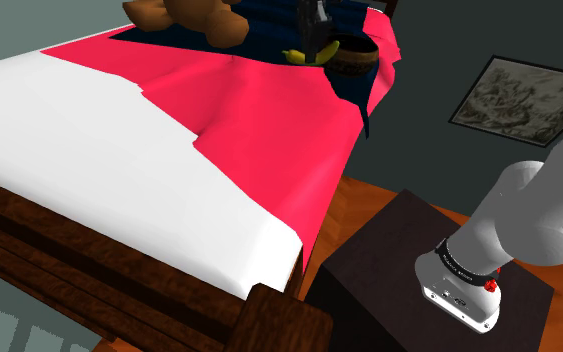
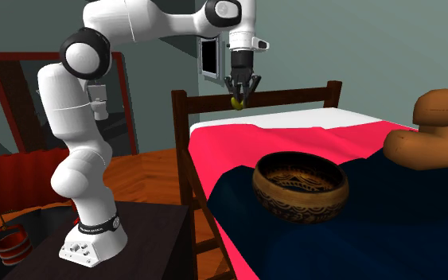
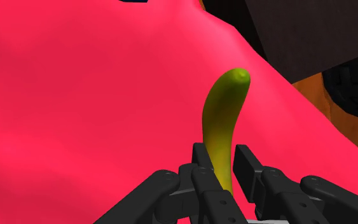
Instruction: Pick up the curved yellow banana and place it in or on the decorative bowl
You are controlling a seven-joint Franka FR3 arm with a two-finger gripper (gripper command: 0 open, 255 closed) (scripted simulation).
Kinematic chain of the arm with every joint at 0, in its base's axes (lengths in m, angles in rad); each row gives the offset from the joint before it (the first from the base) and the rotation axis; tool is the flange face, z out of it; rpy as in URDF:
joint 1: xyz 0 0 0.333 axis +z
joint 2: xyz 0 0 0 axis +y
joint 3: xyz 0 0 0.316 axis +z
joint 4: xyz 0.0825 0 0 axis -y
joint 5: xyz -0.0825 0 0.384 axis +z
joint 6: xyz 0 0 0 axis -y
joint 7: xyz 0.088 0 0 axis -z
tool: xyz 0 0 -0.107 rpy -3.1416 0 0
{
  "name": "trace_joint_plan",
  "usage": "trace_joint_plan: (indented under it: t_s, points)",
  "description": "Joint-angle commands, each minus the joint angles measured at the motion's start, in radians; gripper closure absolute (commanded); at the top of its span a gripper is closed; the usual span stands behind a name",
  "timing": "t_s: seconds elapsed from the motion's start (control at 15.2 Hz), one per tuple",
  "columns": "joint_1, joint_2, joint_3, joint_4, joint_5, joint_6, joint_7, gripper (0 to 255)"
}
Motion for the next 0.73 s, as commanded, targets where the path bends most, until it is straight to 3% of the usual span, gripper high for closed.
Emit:
trace_joint_plan:
  t_s: [0.0, 0.33, 0.66]
  points:
    - [0.001, 0.011, 0.001, 0.044, -0.003, -0.034, -0.004, 255]
    - [0.005, 0.043, 0.005, 0.143, -0.013, -0.101, -0.008, 255]
    - [-0.058, 0.033, -0.058, 0.129, -0.016, -0.076, -0.133, 255]
